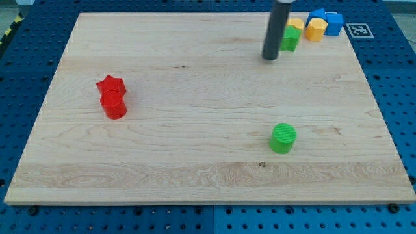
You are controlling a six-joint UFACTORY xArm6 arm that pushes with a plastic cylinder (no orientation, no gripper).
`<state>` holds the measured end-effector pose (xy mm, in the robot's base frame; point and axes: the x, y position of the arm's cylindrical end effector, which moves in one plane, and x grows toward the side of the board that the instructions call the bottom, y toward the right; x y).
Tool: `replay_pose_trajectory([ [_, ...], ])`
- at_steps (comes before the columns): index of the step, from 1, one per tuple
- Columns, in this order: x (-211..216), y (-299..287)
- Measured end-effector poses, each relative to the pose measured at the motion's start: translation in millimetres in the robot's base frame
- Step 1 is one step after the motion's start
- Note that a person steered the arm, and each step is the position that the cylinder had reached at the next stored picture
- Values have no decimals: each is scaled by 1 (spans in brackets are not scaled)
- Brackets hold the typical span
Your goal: Push green circle closer to green star
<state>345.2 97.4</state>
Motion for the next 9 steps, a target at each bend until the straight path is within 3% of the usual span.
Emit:
replay_pose_trajectory([
  [2, 109, -48],
  [4, 237, -33],
  [6, 226, -16],
  [9, 158, 61],
])
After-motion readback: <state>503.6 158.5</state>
